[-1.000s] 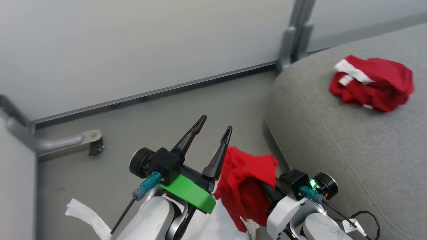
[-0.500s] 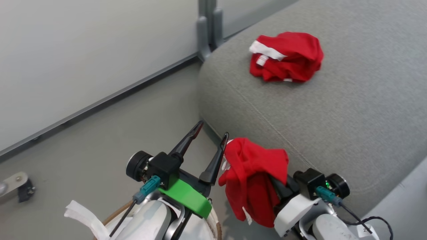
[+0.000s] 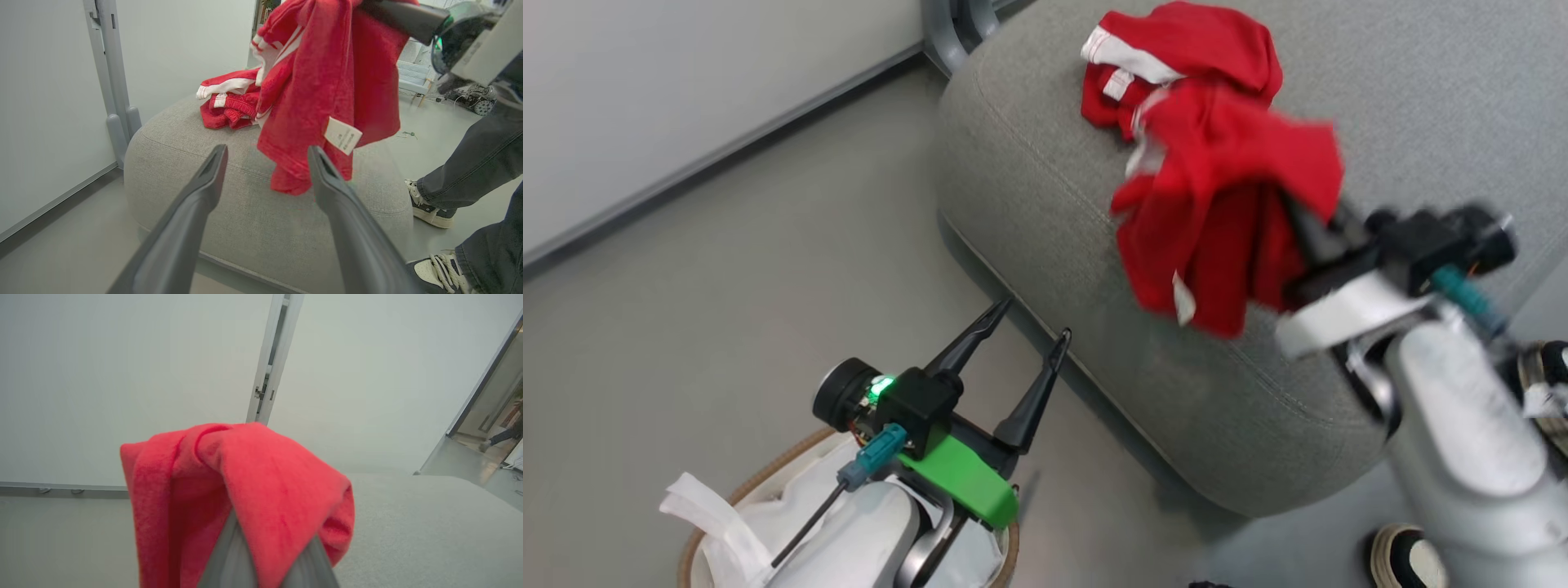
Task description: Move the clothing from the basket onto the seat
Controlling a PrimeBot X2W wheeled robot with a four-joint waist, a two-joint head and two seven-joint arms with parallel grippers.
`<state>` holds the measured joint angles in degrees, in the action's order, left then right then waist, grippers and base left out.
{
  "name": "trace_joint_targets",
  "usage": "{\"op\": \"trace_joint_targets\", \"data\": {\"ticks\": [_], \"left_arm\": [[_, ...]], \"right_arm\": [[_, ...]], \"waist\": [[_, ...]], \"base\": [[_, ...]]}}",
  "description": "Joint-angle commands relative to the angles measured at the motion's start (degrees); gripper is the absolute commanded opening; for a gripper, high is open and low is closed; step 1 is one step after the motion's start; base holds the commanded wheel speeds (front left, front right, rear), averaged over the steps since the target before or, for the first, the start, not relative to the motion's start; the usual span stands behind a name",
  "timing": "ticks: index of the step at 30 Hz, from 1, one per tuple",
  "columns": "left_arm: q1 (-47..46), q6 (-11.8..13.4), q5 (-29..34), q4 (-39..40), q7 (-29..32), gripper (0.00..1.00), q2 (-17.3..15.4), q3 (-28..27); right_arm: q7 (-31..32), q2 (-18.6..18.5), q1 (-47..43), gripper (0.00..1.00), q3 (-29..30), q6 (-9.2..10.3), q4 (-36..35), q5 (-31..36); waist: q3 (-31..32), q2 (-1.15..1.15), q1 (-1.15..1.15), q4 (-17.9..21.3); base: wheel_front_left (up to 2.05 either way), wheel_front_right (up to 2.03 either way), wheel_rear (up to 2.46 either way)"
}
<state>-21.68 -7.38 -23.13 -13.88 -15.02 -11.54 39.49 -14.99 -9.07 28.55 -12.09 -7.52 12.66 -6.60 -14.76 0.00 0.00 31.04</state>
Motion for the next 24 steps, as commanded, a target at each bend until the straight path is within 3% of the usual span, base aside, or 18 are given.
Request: {"op": "trace_joint_targets", "data": {"ticks": [1, 11, 17, 24], "left_arm": [[-0.88, -0.20, 0.41, 0.12, -0.22, 1.00, -1.15, -0.18], [-4.52, -0.19, 1.21, 1.97, -0.23, 1.00, -5.86, 0.97], [-7.11, -0.20, 1.14, 3.48, -0.23, 1.00, -8.22, 1.79], [-9.49, -0.20, 0.33, 3.86, -0.23, 1.00, -9.23, 1.88]], "right_arm": [[-0.29, -1.30, 3.58, 0.00, 0.81, 0.06, -0.79, 0.29], [-0.29, -11.02, 24.75, 0.00, 11.17, 0.06, 3.71, 4.84], [-0.22, -10.76, 29.34, 0.00, 19.07, 0.07, 7.59, 10.87], [-0.22, -8.13, 29.88, 0.00, 23.54, 0.07, 14.15, 14.71]], "waist": [[-4.08, 0.00, 0.00, 0.75], [-13.48, 0.00, 0.00, -2.83], [-19.01, 0.00, 0.00, -5.91], [-23.78, 0.00, 0.00, -9.25]], "base": [[0.00, 0.00, 0.00], [0.00, 0.00, 0.00], [0.00, 0.00, 0.00], [0.00, 0.00, 0.00]]}}
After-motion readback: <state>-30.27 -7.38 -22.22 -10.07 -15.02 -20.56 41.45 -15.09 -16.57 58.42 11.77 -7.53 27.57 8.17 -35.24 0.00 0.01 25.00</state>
